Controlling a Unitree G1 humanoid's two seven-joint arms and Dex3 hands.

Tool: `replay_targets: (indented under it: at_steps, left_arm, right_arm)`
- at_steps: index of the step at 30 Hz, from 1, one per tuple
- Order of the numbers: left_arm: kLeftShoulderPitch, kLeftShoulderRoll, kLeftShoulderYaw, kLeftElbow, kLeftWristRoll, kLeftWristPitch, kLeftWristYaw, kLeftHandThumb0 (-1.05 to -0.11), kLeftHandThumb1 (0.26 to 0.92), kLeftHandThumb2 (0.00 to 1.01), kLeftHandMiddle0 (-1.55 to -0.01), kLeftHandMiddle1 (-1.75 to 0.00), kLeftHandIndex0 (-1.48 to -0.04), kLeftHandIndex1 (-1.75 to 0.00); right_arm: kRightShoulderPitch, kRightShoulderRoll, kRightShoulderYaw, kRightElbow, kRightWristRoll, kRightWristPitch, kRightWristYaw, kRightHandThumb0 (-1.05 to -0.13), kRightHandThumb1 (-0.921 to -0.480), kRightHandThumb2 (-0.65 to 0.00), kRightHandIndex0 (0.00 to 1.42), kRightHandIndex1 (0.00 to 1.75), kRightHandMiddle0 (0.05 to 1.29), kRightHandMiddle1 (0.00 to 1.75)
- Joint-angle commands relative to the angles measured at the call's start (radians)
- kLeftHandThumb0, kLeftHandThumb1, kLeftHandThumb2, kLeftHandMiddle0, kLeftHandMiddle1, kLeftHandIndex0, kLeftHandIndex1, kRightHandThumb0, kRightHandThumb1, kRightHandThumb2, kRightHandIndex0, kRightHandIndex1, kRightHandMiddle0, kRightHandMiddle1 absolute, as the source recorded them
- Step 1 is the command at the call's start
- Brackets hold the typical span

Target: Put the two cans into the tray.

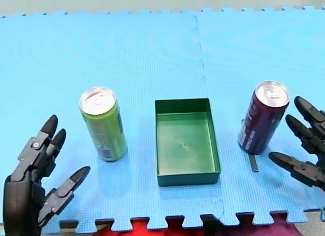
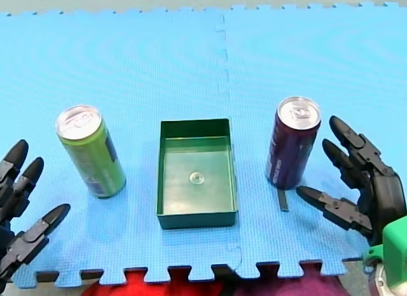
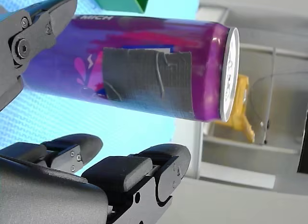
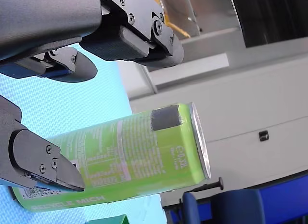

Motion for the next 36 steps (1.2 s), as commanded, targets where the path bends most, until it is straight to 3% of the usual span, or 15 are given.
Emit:
replay_targets:
  at_steps: [1,13,36]
  left_arm:
    - [-0.002,0.004,0.003,0.001,-0.004,-0.004,0.0,-0.98,0.805,0.0,-0.45,0.0,-0.4,0.0]
    - [-0.005,0.006,0.007,0.002,-0.004,-0.001,-0.003,-0.981,0.808,0.0,-0.45,0.0,-0.4,0.0]
    - [-0.005,0.008,0.008,-0.004,0.002,0.002,0.0,-0.98,0.81,0.0,-0.45,0.0,-0.4,0.0]
  right_arm:
    - [-0.008,-0.003,0.002,0.004,-0.004,0.003,-0.005,-0.954,-0.614,0.0,0.55,0.0,0.49,0.0]
    - [-0.007,-0.009,0.009,0.01,-0.022,-0.009,-0.024,-0.972,-0.62,-0.002,0.55,0.0,0.48,0.0]
    - [-0.012,-0.012,0.009,0.031,-0.018,-0.026,-0.021,-0.974,-0.626,-0.001,0.55,0.0,0.48,0.0]
